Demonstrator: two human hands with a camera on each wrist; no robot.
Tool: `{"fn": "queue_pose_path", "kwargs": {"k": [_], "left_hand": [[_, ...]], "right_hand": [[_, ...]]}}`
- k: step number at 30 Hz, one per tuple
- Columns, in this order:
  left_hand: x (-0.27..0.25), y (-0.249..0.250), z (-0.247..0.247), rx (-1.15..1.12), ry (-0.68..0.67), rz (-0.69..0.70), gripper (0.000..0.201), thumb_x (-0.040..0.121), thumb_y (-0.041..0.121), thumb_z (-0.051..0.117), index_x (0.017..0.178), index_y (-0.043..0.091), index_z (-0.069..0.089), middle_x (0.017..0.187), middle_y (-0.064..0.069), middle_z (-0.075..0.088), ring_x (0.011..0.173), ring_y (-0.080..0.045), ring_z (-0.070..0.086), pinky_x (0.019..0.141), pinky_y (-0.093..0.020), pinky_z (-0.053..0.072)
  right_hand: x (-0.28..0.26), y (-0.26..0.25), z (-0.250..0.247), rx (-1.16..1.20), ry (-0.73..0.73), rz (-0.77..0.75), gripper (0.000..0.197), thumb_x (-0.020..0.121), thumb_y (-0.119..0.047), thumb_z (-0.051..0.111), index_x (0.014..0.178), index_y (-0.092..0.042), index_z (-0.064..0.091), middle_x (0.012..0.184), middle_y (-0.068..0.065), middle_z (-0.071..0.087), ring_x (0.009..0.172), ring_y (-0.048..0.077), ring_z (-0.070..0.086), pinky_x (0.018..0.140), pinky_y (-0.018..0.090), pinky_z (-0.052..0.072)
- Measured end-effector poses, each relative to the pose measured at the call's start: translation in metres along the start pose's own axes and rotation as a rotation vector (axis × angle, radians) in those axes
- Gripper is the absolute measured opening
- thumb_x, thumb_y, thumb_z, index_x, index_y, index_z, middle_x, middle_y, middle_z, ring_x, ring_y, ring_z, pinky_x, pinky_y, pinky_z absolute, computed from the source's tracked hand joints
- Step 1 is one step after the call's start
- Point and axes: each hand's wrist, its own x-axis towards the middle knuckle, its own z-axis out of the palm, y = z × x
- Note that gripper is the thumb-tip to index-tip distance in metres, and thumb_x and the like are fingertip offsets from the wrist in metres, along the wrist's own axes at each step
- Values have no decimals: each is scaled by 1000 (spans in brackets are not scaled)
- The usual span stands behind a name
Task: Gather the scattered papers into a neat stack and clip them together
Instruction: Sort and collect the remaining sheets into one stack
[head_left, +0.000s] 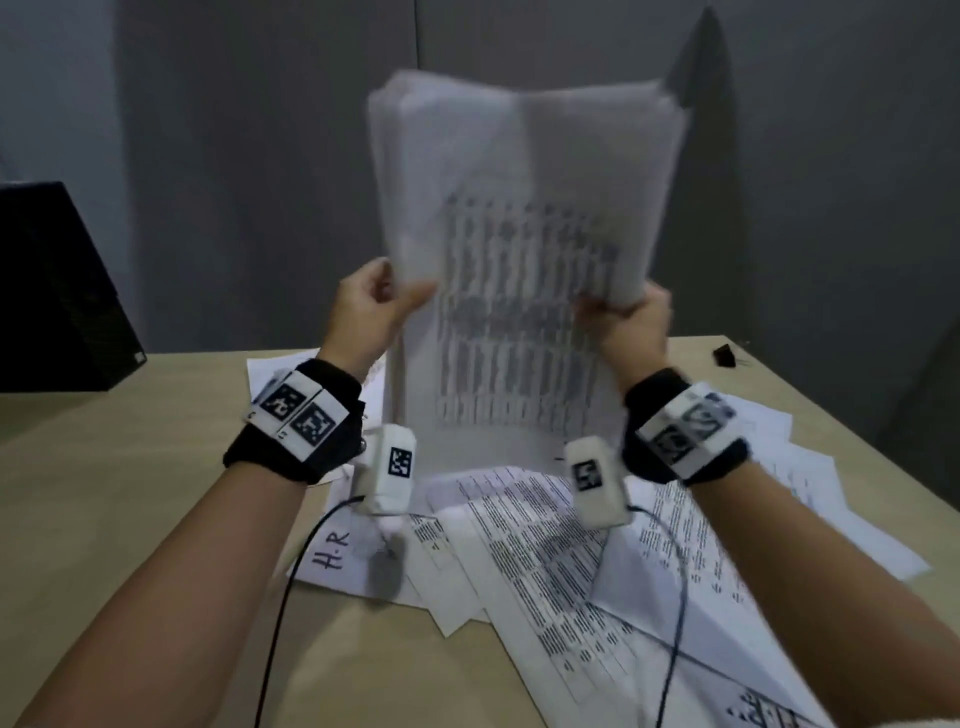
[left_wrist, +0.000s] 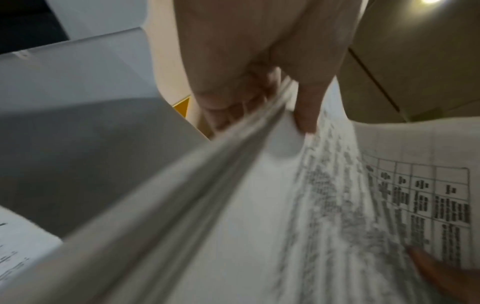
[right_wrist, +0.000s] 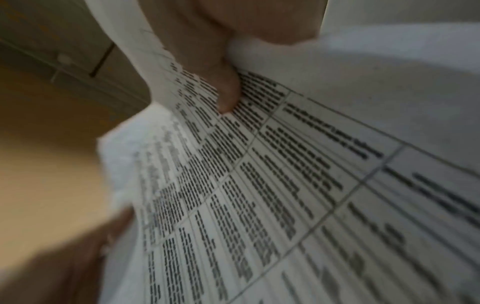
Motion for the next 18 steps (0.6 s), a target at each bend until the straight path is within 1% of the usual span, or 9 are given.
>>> {"fn": "queue_pose_path", "kwargs": {"k": [2, 5, 7, 9, 11, 12, 13, 15, 18], "left_hand": [[6, -7, 7, 153, -116, -62, 12, 84, 12, 66, 90, 18, 58, 89, -2, 62, 75, -12, 57, 65, -24, 47], [2, -35, 30, 490, -345, -273, 30, 85, 21, 65, 112, 11, 56, 99, -6, 60, 81, -19, 57, 62, -26, 45], [-4, -59, 44, 819, -546, -451, 45, 86, 28, 64, 124, 8, 50, 114, -7, 56, 98, -24, 57, 73, -31, 49], [-11, -80, 54, 1098, -666, -510, 63, 86, 35, 63, 135, 2, 42, 137, -9, 49, 121, -29, 51, 94, -36, 47], [-19, -92, 59, 1229, -683, -535, 76, 84, 43, 63, 140, 1, 34, 145, -13, 42, 130, -30, 44, 104, -36, 40], [-22, -96, 60, 1258, -690, -553, 81, 82, 47, 64, 142, 2, 33, 146, -12, 41, 132, -29, 43, 105, -36, 38], [-25, -97, 59, 1279, -712, -576, 84, 79, 51, 65, 141, 3, 35, 144, -11, 44, 130, -28, 45, 103, -35, 39], [-29, -96, 58, 1278, -774, -634, 81, 73, 52, 70, 133, 2, 47, 133, -9, 56, 112, -24, 56, 93, -31, 45], [-28, -96, 56, 1337, -885, -633, 61, 73, 47, 73, 111, 1, 62, 113, -9, 66, 89, -21, 59, 82, -31, 46]], "right_hand": [[21, -8, -46, 34, 70, 93, 16, 75, -1, 70, 78, -13, 61, 60, -5, 62, 55, 2, 57, 55, 20, 49], [36, 21, -134, -29, 108, 324, 14, 72, -5, 75, 81, -1, 64, 45, -11, 63, 49, 2, 61, 61, 22, 52], [18, 44, -178, -195, 60, 577, 24, 78, -6, 70, 92, 11, 64, 45, -1, 63, 51, 12, 60, 57, 24, 48], [-14, 68, -208, -256, -15, 761, 18, 82, 7, 58, 99, 13, 62, 46, 6, 63, 54, 18, 62, 55, 21, 46], [-37, 90, -227, -241, -41, 821, 30, 68, 12, 71, 95, 6, 59, 49, 5, 67, 50, 14, 67, 50, 16, 52], [-41, 101, -233, -297, -26, 863, 40, 60, 9, 78, 95, 9, 59, 54, 10, 69, 52, 19, 68, 53, 22, 56], [-41, 112, -238, -390, -11, 885, 41, 60, 6, 80, 94, 12, 58, 62, 17, 69, 59, 27, 69, 62, 32, 59], [-32, 130, -247, -575, 25, 884, 37, 67, 3, 77, 95, 16, 58, 86, 26, 67, 81, 37, 66, 84, 48, 54], [-30, 136, -244, -802, 10, 843, 37, 71, -4, 76, 99, 11, 58, 99, 24, 64, 93, 36, 61, 86, 42, 50]]}}
